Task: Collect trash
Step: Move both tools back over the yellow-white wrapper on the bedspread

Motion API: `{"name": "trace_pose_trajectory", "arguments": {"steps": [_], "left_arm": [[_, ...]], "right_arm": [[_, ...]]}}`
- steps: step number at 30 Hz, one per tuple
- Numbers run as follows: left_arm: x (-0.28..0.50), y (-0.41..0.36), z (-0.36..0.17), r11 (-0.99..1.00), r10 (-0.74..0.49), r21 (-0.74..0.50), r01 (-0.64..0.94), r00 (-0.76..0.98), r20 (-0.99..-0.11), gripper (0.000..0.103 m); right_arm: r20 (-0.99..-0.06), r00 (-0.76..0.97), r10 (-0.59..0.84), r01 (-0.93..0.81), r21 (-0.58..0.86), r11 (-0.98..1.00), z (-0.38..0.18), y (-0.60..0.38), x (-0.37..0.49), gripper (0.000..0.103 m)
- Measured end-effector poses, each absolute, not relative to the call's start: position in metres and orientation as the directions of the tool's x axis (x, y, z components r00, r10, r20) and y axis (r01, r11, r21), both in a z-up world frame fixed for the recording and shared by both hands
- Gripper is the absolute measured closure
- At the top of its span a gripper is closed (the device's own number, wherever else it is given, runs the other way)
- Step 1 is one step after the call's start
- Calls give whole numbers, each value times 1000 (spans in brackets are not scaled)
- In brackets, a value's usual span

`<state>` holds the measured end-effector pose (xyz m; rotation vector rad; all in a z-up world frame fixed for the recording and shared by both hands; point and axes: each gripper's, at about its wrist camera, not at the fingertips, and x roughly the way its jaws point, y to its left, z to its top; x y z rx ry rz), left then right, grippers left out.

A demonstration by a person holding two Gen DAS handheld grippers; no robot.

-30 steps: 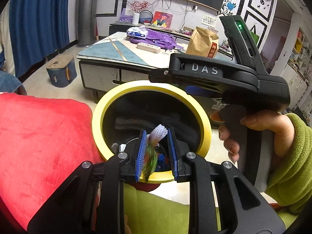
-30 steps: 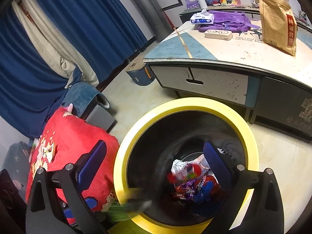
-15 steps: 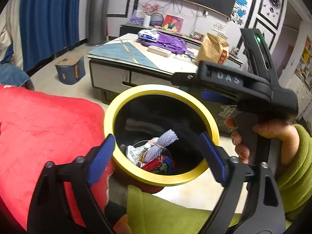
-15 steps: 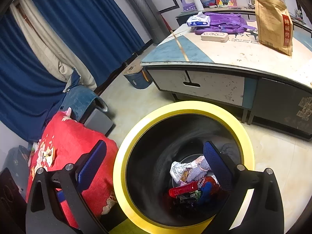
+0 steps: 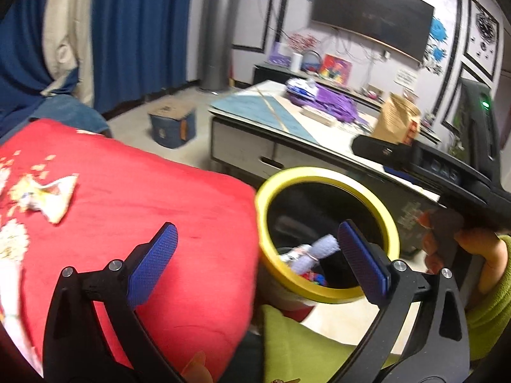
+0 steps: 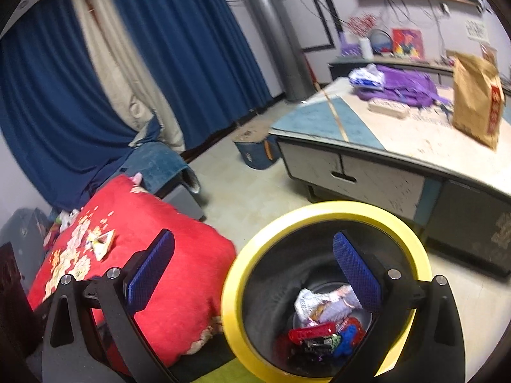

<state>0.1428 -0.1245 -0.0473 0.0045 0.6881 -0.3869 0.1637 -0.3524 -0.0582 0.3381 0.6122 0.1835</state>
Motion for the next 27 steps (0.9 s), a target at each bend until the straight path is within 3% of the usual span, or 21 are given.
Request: {"name": "trace_pose_trajectory", "arguments": {"steps": [12,27], "left_arm": [[124,-66,-21,983,-180,-55,177,839,-514,11],[109,9,-17,994,21,-83,-72,869,-494,11]], "right_arm": [[-464,819,339,-250,244,937,-37,-291,150,6],[-486,754,441,-398,194,896,-25,-213,174,6]]}}
